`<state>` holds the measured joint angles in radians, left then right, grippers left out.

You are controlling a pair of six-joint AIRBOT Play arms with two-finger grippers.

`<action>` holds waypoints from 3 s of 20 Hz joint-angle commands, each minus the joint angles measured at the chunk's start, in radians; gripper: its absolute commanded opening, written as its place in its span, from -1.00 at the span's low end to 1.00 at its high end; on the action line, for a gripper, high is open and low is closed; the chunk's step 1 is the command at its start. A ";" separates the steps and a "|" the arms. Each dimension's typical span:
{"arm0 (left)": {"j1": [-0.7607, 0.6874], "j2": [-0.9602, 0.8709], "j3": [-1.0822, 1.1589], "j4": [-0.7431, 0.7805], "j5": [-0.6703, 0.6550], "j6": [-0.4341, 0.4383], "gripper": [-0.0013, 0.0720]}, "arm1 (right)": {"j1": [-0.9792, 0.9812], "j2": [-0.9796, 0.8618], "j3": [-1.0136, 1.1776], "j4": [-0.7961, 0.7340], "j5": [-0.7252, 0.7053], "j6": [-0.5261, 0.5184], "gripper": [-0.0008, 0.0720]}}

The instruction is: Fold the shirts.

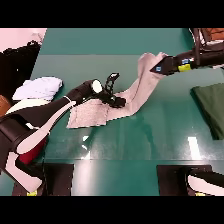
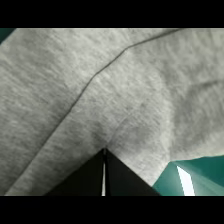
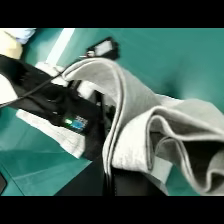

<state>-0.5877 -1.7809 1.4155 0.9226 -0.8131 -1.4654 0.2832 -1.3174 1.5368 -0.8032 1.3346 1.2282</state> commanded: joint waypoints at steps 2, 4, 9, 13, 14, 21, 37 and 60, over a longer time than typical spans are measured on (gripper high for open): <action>0.023 0.011 0.062 0.020 -0.079 -0.004 -0.91 | 0.118 0.003 0.016 0.001 -0.070 0.005 -0.94; 0.066 0.064 0.066 0.056 -0.098 -0.028 -0.91 | 0.157 0.002 0.016 0.001 -0.109 0.005 -0.94; 0.282 0.275 0.066 0.194 -0.192 -0.027 -0.91 | 0.285 -0.014 0.016 0.048 -0.267 0.004 -0.94; 0.491 0.465 0.066 0.310 -0.221 -0.027 -0.91 | 0.446 -0.126 0.016 0.160 -0.369 -0.041 -0.94; 0.536 0.504 0.066 0.325 -0.226 -0.027 -0.91 | 0.500 -0.169 0.017 0.177 -0.400 -0.061 -0.94; 0.677 0.583 0.066 0.334 -0.340 -0.019 -0.91 | 0.686 -0.362 0.016 0.166 -0.495 -0.111 0.22; 0.667 0.576 0.066 0.241 -0.356 -0.019 -0.91 | 0.035 -0.319 -0.343 0.054 -0.143 -0.023 0.74; 0.444 0.575 0.063 0.167 -0.331 -0.020 -0.91 | -0.033 -0.402 0.139 -0.061 -0.047 0.063 -0.94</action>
<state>-0.0593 -1.2057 1.4780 1.1099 -1.1553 -1.4849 0.3782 -1.8198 1.6688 -0.7021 1.2881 1.2537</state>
